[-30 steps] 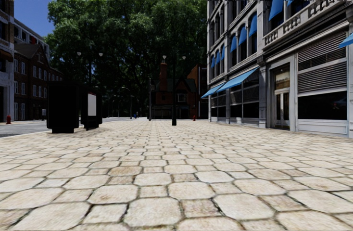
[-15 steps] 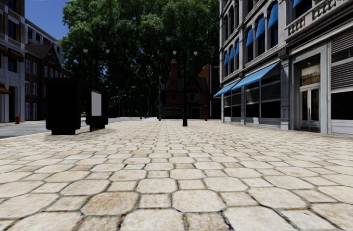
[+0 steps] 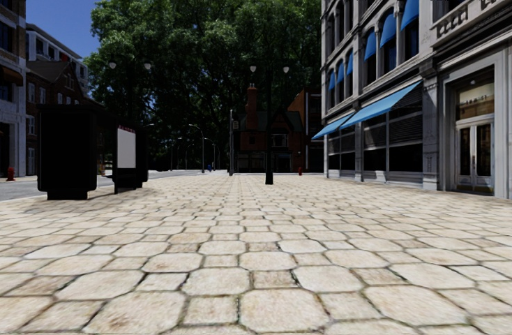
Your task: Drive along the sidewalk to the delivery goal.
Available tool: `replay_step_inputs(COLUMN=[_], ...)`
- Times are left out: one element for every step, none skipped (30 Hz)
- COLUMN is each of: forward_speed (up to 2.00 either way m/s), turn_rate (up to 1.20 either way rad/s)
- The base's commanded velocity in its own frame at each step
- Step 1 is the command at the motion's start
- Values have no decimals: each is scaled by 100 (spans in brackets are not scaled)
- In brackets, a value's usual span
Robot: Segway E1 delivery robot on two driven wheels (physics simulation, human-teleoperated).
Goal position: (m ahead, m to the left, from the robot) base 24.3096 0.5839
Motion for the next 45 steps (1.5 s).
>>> replay_step_inputs(forward_speed=[200,200,200,200,200,200,200,200,200,200,200,200,200,200,200,200,200,200,200,200,200,200,200,200,200,200,200,200,200,200,200,200,200,200,200,200,200,200,200,200,200,200,200,200,200], turn_rate=[30,31,31,26,0,0,0,0,0,0,0,0,0,0,0,0,0,0,0,0,0,0,0,0,0,0,0,0,0,0,0,0,0,0,0,0,0,0,0,0,0,0,0,0,0])
